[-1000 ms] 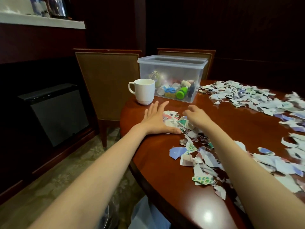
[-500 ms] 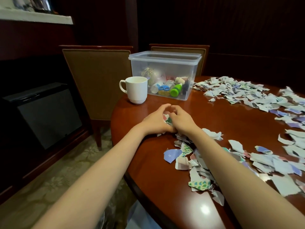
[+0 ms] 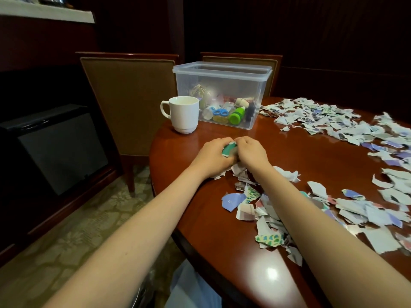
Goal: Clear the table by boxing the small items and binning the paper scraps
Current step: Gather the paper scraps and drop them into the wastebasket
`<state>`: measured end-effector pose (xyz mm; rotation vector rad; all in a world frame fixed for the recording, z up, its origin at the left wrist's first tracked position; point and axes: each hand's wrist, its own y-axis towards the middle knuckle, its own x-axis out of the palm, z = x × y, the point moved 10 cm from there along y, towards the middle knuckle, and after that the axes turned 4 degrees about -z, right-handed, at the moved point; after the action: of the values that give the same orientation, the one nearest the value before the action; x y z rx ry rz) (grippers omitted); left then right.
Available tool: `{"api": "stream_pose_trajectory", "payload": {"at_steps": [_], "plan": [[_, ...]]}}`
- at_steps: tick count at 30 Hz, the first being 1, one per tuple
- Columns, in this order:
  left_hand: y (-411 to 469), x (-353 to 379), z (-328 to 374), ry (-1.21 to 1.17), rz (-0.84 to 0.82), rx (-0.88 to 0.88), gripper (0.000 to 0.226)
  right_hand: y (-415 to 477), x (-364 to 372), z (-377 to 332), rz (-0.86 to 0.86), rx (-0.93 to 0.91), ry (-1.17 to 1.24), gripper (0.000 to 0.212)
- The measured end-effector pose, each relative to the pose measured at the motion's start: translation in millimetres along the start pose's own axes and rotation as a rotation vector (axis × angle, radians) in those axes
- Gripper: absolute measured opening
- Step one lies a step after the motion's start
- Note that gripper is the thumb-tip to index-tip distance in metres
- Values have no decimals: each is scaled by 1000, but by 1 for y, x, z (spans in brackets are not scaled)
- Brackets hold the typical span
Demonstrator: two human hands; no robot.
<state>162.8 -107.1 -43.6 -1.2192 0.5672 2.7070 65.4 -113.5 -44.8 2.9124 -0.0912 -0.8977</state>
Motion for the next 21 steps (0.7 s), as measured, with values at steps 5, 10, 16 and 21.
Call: {"api": "stream_pose_trajectory", "payload": {"at_steps": [5,10,16,21], "plan": [[-3,-11,-2,-104,101,-22,10,-3,9,-6,-51,16,92,39],[-9,-24,-9,-213,208,-101,16,-4,5,-8,-7,11,211,38],[-15,-41,-22,-330,356,-226,24,-8,13,-15,-170,-6,289,48],[-19,-38,-42,-492,392,-420,26,-31,46,-15,-602,-42,27,104]]}}
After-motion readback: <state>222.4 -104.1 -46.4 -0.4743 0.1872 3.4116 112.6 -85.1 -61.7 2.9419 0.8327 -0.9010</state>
